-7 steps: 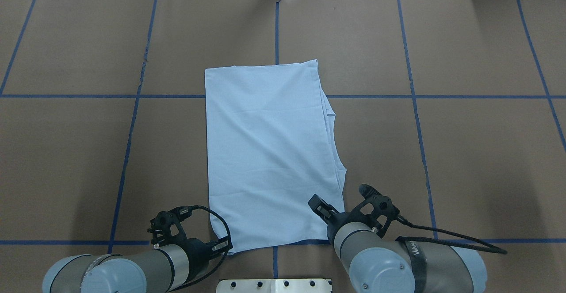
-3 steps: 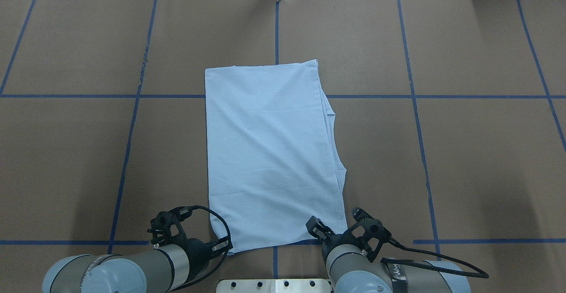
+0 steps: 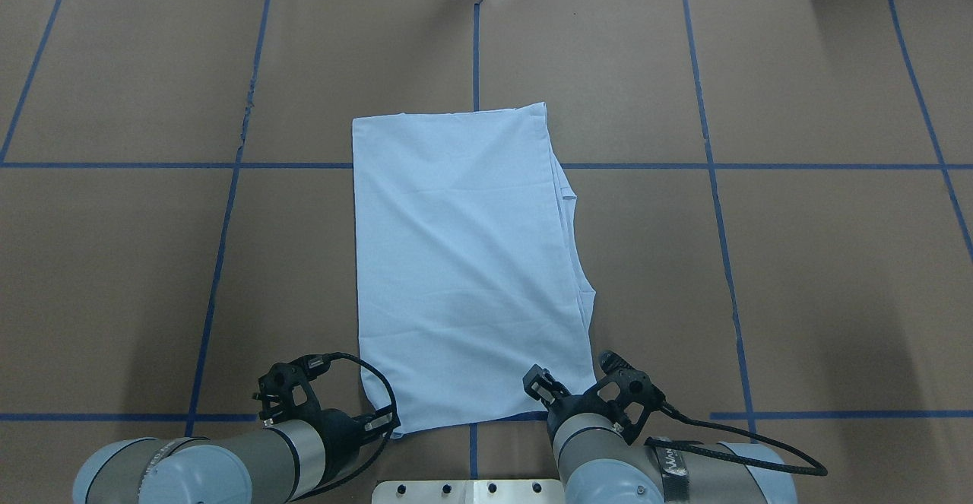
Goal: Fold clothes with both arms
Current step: 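Pinch the two near corners of the shirt with both grippers, then lift the near edge with both grippers and fold it over the far half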
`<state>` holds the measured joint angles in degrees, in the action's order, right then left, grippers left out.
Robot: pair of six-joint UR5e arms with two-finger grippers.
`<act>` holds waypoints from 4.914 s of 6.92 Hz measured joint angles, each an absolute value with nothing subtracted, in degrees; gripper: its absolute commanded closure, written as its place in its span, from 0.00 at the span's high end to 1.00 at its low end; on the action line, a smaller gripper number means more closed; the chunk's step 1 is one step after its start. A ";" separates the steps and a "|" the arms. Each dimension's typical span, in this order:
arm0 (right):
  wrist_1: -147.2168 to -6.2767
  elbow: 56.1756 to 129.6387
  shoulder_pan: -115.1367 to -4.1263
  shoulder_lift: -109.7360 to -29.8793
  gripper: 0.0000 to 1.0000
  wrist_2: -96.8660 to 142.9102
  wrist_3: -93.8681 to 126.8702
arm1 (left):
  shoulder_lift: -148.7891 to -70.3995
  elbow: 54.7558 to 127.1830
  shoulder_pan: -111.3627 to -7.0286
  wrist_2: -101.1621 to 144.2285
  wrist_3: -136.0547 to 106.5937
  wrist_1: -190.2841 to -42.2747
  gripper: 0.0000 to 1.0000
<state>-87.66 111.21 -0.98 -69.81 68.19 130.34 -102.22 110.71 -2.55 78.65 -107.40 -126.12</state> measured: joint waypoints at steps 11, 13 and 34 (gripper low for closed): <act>-91.42 118.15 -2.91 -67.79 0.00 67.49 132.76 | -101.55 119.84 -3.31 79.31 -105.97 -120.96 0.00; -103.19 130.99 -1.27 -67.60 0.00 67.83 133.17 | -101.98 134.44 -3.34 82.93 -105.76 -106.53 0.00; -78.63 86.56 -25.83 -50.07 0.00 78.57 111.96 | -118.30 99.21 -29.20 90.09 -78.85 -108.62 0.00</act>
<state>-78.63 86.56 -25.83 -50.07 78.57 111.96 -118.30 99.21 -29.20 90.09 -78.85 -108.62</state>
